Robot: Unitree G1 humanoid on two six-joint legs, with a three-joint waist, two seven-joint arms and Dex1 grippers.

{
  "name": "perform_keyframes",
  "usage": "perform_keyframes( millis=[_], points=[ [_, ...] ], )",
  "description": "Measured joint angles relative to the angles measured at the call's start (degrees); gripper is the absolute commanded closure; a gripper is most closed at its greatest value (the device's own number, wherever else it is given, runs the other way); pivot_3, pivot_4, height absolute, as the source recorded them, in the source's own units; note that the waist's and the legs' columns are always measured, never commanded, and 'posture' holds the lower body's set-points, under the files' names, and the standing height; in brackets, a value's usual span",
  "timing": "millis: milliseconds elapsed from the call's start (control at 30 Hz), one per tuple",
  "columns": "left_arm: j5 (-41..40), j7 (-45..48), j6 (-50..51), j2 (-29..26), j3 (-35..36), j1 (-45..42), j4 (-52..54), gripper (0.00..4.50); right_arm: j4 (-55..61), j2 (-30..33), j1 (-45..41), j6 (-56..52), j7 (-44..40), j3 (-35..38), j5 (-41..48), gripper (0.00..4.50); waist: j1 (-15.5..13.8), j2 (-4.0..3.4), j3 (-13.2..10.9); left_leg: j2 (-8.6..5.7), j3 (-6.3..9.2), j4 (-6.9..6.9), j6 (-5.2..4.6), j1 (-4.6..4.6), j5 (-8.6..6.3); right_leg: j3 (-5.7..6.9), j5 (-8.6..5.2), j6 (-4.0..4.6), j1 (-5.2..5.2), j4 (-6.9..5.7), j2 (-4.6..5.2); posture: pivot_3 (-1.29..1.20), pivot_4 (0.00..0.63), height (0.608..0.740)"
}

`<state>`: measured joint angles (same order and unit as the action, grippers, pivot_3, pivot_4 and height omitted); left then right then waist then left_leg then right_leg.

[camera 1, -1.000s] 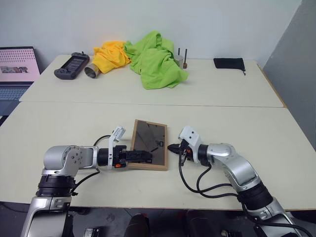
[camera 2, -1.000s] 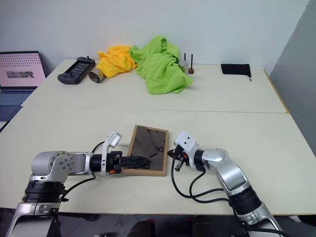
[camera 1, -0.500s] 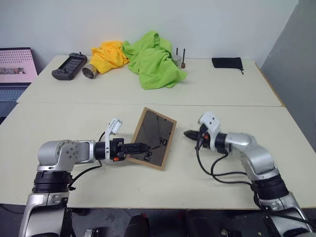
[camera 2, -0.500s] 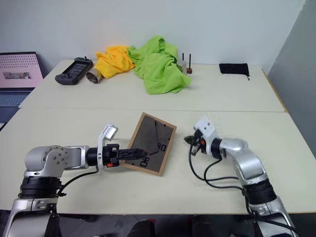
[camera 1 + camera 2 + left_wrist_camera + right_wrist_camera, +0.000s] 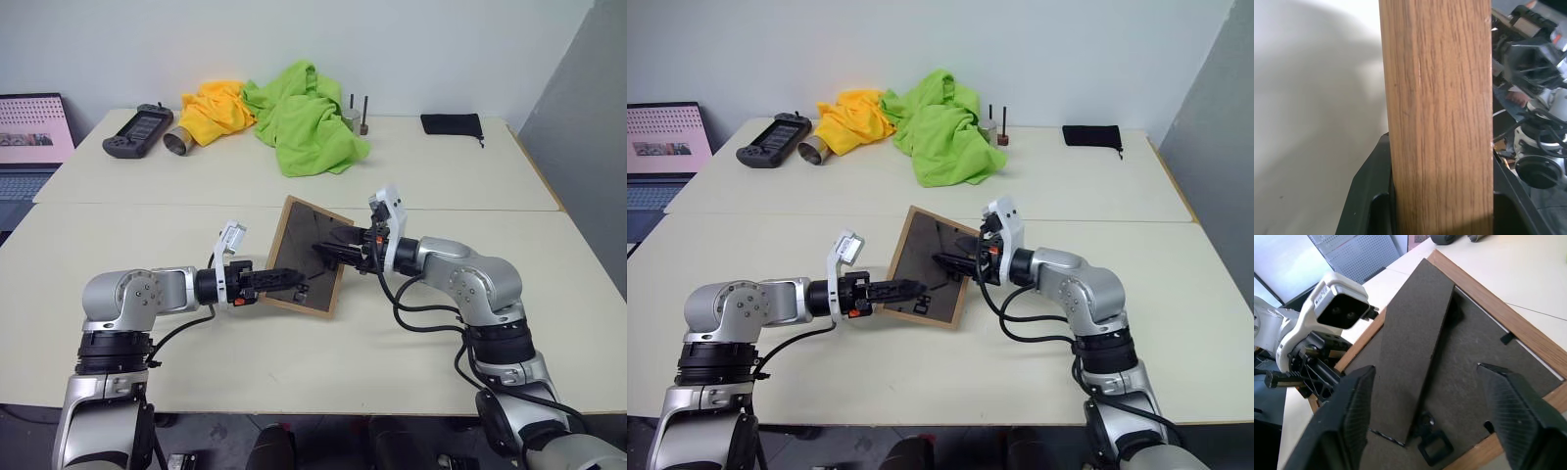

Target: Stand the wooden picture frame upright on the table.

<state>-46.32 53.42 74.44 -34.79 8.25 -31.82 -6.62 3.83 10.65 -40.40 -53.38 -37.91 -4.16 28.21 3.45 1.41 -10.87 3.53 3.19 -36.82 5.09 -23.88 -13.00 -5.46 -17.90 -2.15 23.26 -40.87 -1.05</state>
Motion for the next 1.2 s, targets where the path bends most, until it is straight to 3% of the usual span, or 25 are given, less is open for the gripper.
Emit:
perform_keyframes(
  millis=[167, 500, 700, 867, 933, 1000, 1067, 1200],
  points=[
    [-0.29, -0.03, -0.25, 0.07, -0.01, 0.00, 0.14, 3.23, 1.58, 0.14, -0.45, -1.08, -2.11, -2.16, 2.20, 0.48, -0.04, 0.00, 0.00, -0.01, 0.00, 0.00, 0.00, -0.03, 0.00, 0.00, 0.00, 0.00, 0.00, 0.01, 0.01, 0.00, 0.150, 0.740],
    [-1.53, 0.45, -0.43, -0.29, 0.91, 0.79, 1.56, 3.23, 12.53, 6.79, 2.49, -11.27, -4.54, 3.11, 14.93, 0.48, -0.08, -0.01, 0.00, -0.01, 0.00, 0.01, 0.00, -0.03, 0.00, 0.00, 0.00, -0.01, 0.00, 0.03, 0.00, 0.00, 0.150, 0.740],
    [-2.59, -1.88, 2.65, -0.43, 1.81, 0.85, 1.34, 3.23, 15.54, 16.93, 7.47, -9.26, -7.45, 3.12, 14.65, 0.48, -0.10, 0.01, -0.01, -0.04, 0.00, 0.01, -0.01, -0.06, -0.01, -0.01, -0.01, -0.02, 0.00, 0.09, 0.01, 0.00, 0.150, 0.740],
    [-5.68, -4.31, 10.84, -0.85, 6.47, 0.57, 0.21, 3.23, 14.80, 28.04, 14.83, 12.84, -11.76, -0.64, -0.97, 0.48, -0.11, 0.04, -0.03, -0.04, -0.01, 0.03, -0.01, -0.05, -0.01, -0.01, -0.19, -0.33, 0.00, 0.15, 0.01, 0.00, 0.150, 0.740],
    [-7.05, -5.56, 14.65, -0.61, 8.20, 0.27, -0.86, 3.23, 12.88, 28.73, 16.92, 21.45, -13.25, -2.09, -5.68, 0.48, 0.22, 0.05, -0.03, -0.04, -0.02, 0.02, -0.01, -0.03, -0.01, -0.03, -0.19, -0.34, 0.00, 0.11, 0.01, 0.00, 0.150, 0.740],
    [-10.75, -7.30, 16.84, -0.69, 8.87, -0.03, -2.83, 3.23, 8.63, 29.17, 17.45, 37.86, -12.84, -5.82, -15.13, 0.48, 0.58, 0.05, -0.03, -0.04, -0.04, 0.00, -0.01, 0.00, -0.01, -0.05, -0.19, -0.35, 0.00, 0.09, 0.01, 0.00, 0.150, 0.740],
    [-16.02, -9.65, 17.75, -1.15, 8.94, -0.02, -5.29, 3.23, 2.81, 29.08, 16.89, 57.29, -8.88, -8.83, -25.94, 0.48, 0.81, 0.05, -0.03, -0.03, -0.04, -0.01, -0.01, 0.01, 0.00, -0.05, -0.18, -0.35, 0.00, 0.06, 0.01, 0.00, 0.150, 0.740],
    [-25.78, -15.51, 17.82, -2.52, 8.69, 0.06, -8.62, 3.23, -7.88, 25.94, 13.41, 80.63, -0.39, -11.33, -38.84, 0.48, 1.09, 0.05, -0.03, -0.03, -0.03, -0.02, 0.01, 0.02, 0.00, -0.07, -0.02, -0.08, 0.00, 0.00, 0.04, 0.00, 0.150, 0.740]
  ],
)
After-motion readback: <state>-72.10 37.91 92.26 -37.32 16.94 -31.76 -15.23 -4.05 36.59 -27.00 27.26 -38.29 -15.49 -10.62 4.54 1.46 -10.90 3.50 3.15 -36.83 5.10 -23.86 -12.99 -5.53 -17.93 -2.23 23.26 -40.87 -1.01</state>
